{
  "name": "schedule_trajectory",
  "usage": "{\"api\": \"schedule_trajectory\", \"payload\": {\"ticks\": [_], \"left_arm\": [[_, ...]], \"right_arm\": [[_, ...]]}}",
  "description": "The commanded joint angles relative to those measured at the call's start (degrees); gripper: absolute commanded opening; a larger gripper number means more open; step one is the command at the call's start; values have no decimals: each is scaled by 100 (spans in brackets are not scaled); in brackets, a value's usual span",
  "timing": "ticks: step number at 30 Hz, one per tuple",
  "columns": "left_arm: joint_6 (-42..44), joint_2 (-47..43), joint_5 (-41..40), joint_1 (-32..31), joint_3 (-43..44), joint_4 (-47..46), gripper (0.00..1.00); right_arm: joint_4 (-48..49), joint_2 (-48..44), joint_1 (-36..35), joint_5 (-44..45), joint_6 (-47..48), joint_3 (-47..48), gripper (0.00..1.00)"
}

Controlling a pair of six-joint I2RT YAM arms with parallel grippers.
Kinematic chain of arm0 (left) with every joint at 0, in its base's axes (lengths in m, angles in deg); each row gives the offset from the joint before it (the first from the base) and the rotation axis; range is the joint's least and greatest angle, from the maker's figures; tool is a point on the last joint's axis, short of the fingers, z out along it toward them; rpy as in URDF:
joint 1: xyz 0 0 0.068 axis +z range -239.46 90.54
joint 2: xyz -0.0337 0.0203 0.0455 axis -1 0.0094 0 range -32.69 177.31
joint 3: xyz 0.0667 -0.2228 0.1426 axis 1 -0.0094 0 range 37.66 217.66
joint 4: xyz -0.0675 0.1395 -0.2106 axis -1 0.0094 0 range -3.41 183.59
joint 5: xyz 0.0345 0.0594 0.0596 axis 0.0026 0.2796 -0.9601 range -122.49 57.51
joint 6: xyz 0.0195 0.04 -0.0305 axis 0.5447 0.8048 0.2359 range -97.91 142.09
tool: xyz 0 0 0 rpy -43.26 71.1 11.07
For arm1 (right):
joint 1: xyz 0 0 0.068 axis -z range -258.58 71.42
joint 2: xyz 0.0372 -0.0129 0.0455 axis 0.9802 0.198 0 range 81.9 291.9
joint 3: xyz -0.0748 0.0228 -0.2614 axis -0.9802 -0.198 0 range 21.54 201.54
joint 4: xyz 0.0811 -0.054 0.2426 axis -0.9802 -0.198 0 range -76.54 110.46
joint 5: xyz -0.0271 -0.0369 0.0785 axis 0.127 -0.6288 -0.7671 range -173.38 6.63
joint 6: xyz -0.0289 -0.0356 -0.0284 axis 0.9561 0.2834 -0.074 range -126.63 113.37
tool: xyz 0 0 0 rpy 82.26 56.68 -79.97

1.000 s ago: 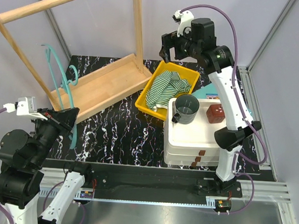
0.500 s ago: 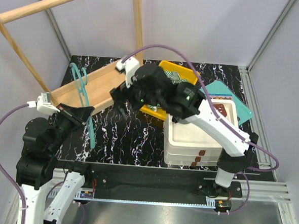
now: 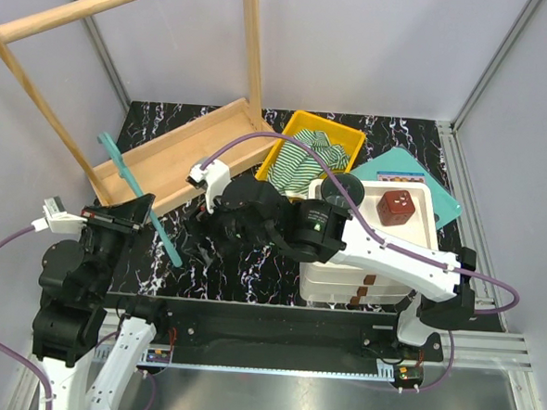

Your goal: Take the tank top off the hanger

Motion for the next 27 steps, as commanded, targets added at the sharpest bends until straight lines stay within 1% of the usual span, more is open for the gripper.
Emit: {"api": "schedule_trajectory", "payload": {"ticks": [1, 2, 5, 12, 15, 18, 19, 21, 25, 27], "left_arm": [[-199, 32, -270, -23, 11, -518, 0], [-208, 50, -261, -23, 20, -536, 0], [-234, 59, -199, -14, 2, -597, 0], [-164, -3, -296, -14, -7, -650, 0], [3, 50, -147, -15, 2, -808, 0], [170, 146, 169, -15, 81, -861, 0], [222, 155, 257, -23, 81, -913, 0], [240, 190, 441, -14, 116, -905, 0], [170, 243, 381, -15, 326, -546, 0], [231, 322, 442, -14, 388, -518, 0]], "right_arm": [[1070, -298, -110, -359, -179, -193, 72], [1123, -280, -118, -594, -179, -194, 72], [1132, -78, -127, -894, -153, -132, 71], [1167, 115, -136, -904, -21, -211, 71], [1167, 107, -136, -1062, 75, -229, 71], [1159, 89, -136, -1273, 189, -246, 75], [1167, 72, -136, -1274, 303, -273, 77], [1159, 36, -136, -1142, 435, -343, 77], [1159, 19, -136, -1071, 751, -361, 77], [1106, 19, -127, -1071, 901, -334, 77]]}}
